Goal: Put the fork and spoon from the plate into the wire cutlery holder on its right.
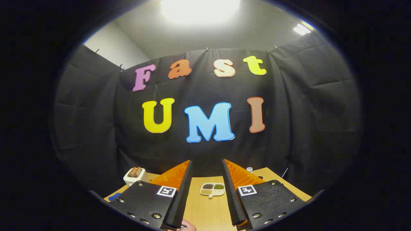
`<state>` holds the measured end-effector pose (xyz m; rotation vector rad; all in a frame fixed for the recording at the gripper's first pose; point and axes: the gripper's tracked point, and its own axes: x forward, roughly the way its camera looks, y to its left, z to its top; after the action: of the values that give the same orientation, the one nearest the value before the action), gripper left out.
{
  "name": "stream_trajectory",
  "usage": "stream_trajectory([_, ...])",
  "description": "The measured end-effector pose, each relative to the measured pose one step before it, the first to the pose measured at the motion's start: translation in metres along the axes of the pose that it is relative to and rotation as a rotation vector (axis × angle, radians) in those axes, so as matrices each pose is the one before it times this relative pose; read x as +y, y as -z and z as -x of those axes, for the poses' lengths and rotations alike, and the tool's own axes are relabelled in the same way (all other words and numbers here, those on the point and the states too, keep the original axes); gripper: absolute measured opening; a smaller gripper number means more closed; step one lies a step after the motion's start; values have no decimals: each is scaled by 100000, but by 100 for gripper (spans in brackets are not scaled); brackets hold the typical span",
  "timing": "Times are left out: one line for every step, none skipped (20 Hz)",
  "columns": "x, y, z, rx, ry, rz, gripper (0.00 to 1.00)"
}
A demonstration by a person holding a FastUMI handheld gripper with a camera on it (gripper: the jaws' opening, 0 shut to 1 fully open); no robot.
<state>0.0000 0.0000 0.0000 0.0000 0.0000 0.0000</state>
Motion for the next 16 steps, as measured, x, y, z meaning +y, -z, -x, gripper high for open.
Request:
stream_trajectory([337, 551, -182, 1667, -628, -283, 55])
stream_trajectory([372, 722, -84, 1939, -782, -335, 55])
stream_trajectory([583, 671, -123, 1749, -1189, -918, 55])
stream_trajectory([327, 707, -127, 1778, -396, -585, 56])
stream_trajectory([333, 585, 37, 1301, -924, -301, 55])
stream_trajectory([229, 355, -73, 907, -101, 182, 55])
stream_trajectory([315, 340, 2, 403, -988, 73, 55])
stream_trajectory([360, 343, -118, 1108, -222, 215, 55])
stream_trajectory([102, 780, -215, 1838, -90, 38, 55])
stream_trajectory([261, 884, -284, 2950, -457, -614, 55])
stream_trajectory([611, 1369, -256, 3887, -1096, -919, 55])
stream_trajectory([459, 1265, -275, 3916, -900, -864, 55])
stream_trajectory([318, 1144, -171, 3068, -608, -366, 55])
stream_trajectory([213, 900, -256, 2425, -562, -57, 55])
stream_trajectory([204, 1091, -205, 2487, -297, 141, 55])
stream_trajectory([171, 685, -142, 1447, -503, 14, 56])
